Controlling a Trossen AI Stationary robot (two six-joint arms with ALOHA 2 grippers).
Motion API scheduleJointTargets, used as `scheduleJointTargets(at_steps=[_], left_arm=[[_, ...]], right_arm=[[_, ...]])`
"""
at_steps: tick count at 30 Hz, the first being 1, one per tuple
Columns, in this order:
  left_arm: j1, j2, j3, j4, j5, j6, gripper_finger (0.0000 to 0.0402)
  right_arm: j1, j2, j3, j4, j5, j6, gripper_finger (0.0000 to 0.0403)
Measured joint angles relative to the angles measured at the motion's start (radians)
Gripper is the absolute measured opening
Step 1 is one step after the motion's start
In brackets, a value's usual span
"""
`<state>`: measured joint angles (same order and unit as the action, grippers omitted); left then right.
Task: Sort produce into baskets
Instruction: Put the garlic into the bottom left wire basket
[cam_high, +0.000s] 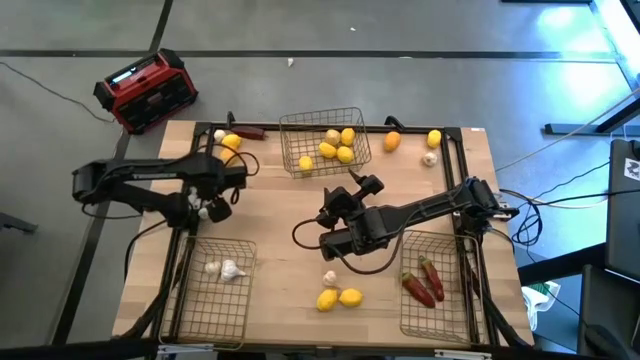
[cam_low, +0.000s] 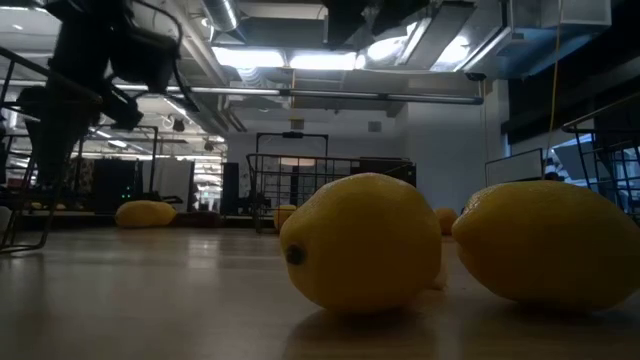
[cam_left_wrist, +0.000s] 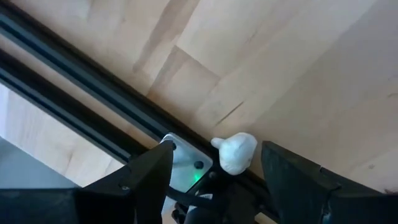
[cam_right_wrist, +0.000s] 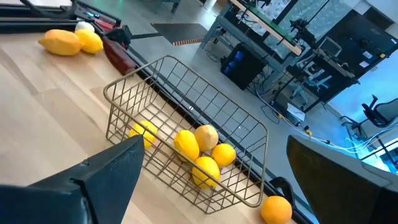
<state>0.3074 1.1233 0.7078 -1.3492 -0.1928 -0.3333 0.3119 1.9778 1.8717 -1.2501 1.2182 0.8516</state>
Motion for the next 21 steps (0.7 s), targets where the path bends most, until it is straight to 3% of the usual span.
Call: scheduleJointTargets(at_steps=[9,21], left_arm=[[0.055,0.144,-0.013,0.015,0.053,0.052,0.0240],[0.020,0.272,-0.015,0.030,0.075,0.086,0.0240]], right_arm=[[0.002,0.000,0.000,0.000,0.000,-0.001,0.0390],[0.002,0.000,-0.001,0.000,-0.005,-0.014,0.0390]])
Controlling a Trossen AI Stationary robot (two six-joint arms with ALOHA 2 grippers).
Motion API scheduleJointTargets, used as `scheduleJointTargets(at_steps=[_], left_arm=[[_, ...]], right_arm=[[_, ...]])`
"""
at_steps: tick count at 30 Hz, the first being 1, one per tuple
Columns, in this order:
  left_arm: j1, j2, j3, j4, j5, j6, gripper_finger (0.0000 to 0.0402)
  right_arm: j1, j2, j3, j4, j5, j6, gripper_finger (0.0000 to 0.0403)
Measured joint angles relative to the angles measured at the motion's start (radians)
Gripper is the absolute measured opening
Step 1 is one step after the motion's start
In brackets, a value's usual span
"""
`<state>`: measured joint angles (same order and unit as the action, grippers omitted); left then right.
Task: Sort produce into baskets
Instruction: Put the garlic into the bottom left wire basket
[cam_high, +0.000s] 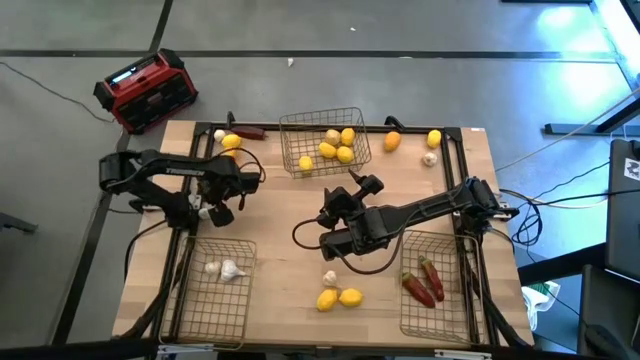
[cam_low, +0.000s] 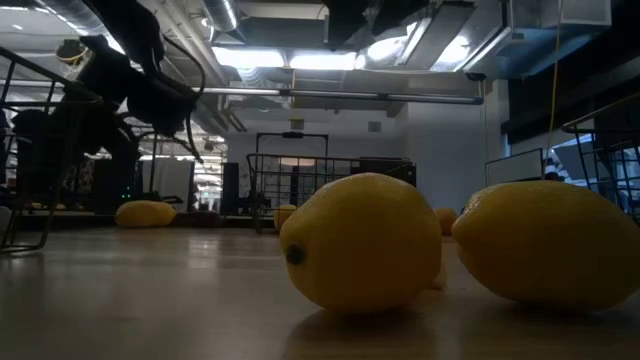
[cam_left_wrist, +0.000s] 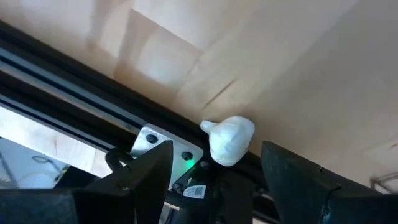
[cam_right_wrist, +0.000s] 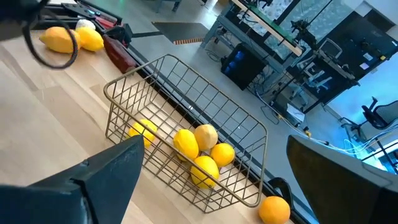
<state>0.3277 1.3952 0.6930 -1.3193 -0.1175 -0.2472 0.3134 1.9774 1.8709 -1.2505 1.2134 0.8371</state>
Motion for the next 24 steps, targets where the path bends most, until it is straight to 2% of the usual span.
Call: scheduleJointTargets(at_steps=[10,16,24], left_arm=[[-0.050,0.204,0.000,0.008,0.013,0.014,0.0240],[-0.074,0.296,-0.004,0.043,0.057,0.041,0.0240],[-0.075,0.404,-0.009,0.044,0.046,0.033,0.0240]], right_arm=[[0.000,0.000,-0.001,0.000,0.001,0.000,0.0390],[0.000,0.000,-0.001,0.000,0.001,0.000,0.0390],[0.000,0.000,-0.001,0.000,0.000,-0.001,0.0390]])
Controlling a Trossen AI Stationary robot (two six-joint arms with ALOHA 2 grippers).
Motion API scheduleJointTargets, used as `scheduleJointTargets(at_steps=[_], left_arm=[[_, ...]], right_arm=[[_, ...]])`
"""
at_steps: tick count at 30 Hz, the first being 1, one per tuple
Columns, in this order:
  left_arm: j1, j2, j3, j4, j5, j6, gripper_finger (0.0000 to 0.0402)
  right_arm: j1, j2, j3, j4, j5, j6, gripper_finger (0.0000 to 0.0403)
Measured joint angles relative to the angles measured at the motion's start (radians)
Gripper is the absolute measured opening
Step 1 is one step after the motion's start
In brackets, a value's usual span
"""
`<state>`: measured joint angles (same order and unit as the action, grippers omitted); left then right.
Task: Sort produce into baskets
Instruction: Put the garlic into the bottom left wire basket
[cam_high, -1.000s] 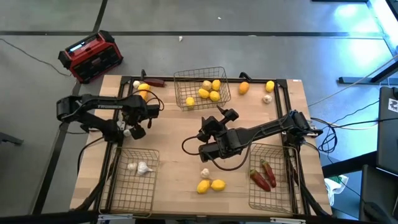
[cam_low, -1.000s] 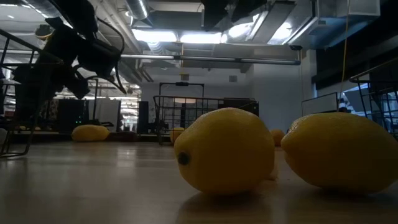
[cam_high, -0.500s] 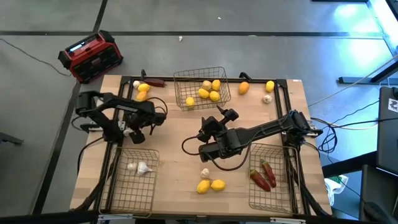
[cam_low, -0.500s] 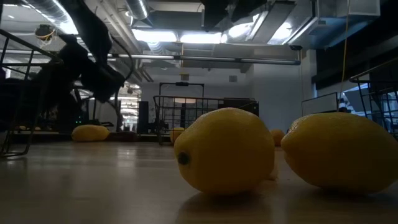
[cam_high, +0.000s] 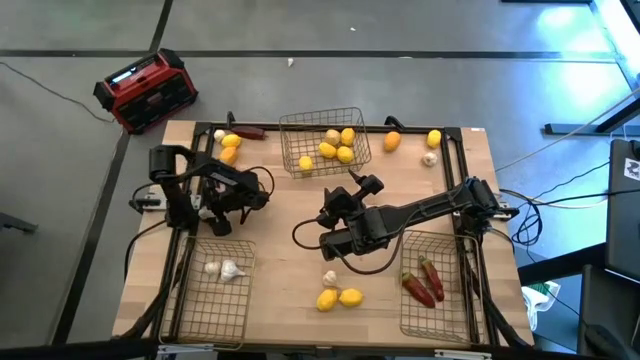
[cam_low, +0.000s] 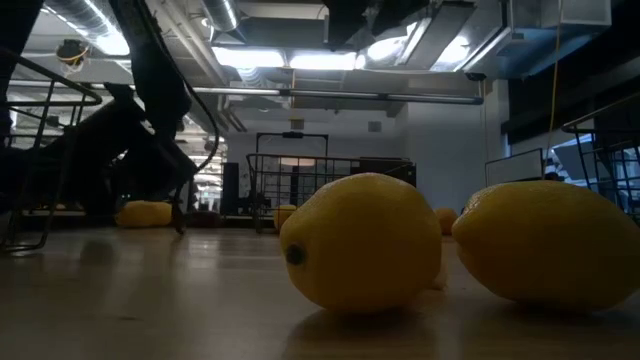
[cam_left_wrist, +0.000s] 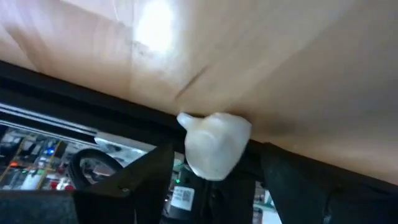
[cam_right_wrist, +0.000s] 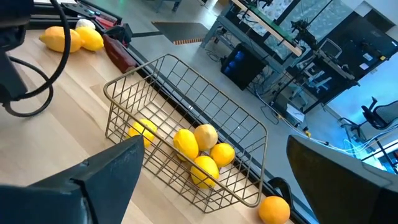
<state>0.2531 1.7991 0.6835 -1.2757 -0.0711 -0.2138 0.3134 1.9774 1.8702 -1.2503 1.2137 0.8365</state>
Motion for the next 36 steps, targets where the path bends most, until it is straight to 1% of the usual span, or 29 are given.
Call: scheduleJointTargets(at_steps=[3,6,17,20,23,29,36], left_arm=[[0.000,0.019,-0.001,0.025,0.000,0.000,0.0233],[0.000,0.023,-0.001,0.032,0.000,0.000,0.0217],[0.000,0.023,-0.001,0.028,0.003,0.008,0.0125],[-0.008,0.023,0.004,0.027,0.004,0.017,0.0114],[-0.025,0.009,0.006,0.029,0.004,0.019,0.0114],[-0.053,-0.095,0.006,0.030,0.005,0.017,0.0119],[-0.055,-0.297,0.006,0.020,-0.005,0.008,0.0119]], right_arm=[[0.000,0.000,0.000,0.000,0.000,-0.002,0.0390],[0.000,0.000,0.000,0.000,0.000,-0.003,0.0390],[0.000,0.000,0.000,0.000,0.000,-0.004,0.0390],[0.000,0.000,0.000,0.000,0.000,-0.004,0.0390],[0.000,0.000,0.000,0.000,0.000,-0.004,0.0390],[0.000,0.000,0.000,0.000,0.000,-0.004,0.0390],[0.000,0.000,0.000,0.000,-0.001,-0.004,0.0390]])
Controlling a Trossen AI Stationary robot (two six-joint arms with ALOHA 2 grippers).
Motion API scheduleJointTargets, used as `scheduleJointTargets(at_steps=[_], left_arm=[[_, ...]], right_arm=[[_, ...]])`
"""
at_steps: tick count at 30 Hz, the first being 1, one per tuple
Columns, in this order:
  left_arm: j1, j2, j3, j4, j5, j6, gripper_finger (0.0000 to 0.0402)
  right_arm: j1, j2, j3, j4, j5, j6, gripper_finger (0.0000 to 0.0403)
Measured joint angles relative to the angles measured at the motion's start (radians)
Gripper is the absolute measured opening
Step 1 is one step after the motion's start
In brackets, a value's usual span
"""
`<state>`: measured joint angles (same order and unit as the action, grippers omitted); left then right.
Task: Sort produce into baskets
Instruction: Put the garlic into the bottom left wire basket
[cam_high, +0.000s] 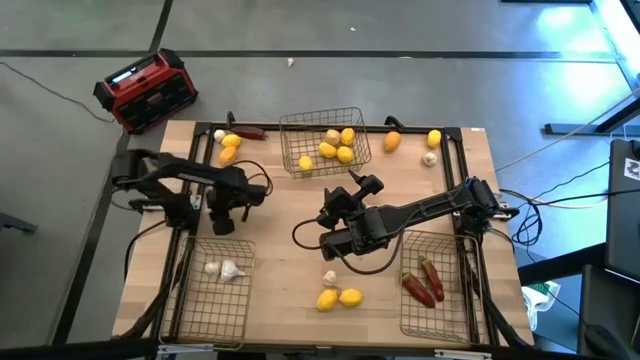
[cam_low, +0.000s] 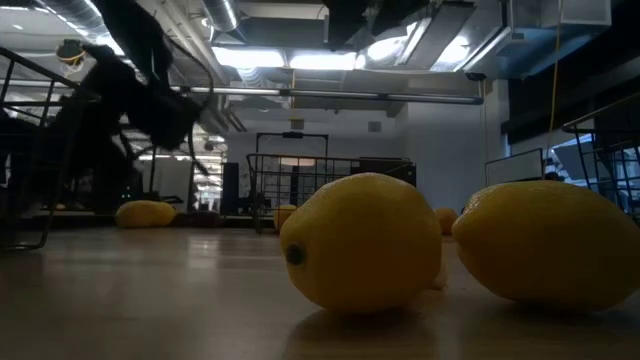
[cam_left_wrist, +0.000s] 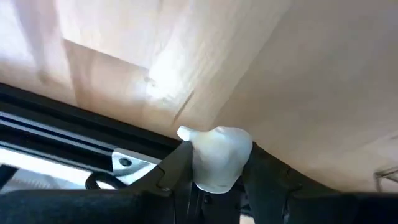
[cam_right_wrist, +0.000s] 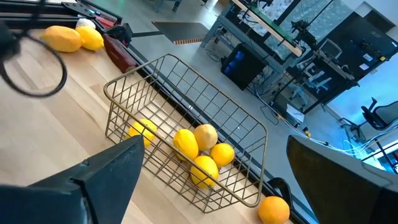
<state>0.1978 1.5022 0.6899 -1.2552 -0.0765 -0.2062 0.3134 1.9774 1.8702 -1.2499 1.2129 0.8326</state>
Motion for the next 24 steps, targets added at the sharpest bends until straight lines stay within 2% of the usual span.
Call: scheduleJointTargets(at_steps=[9,24], left_arm=[[0.000,-0.286,0.002,-0.015,-0.001,0.000,0.0119],[-0.024,-0.692,0.002,0.028,0.007,0.004,0.0119]], right_arm=[[0.000,0.000,0.000,0.001,0.000,0.000,0.0390],[0.000,0.000,0.000,0.000,0.000,0.000,0.0390]])
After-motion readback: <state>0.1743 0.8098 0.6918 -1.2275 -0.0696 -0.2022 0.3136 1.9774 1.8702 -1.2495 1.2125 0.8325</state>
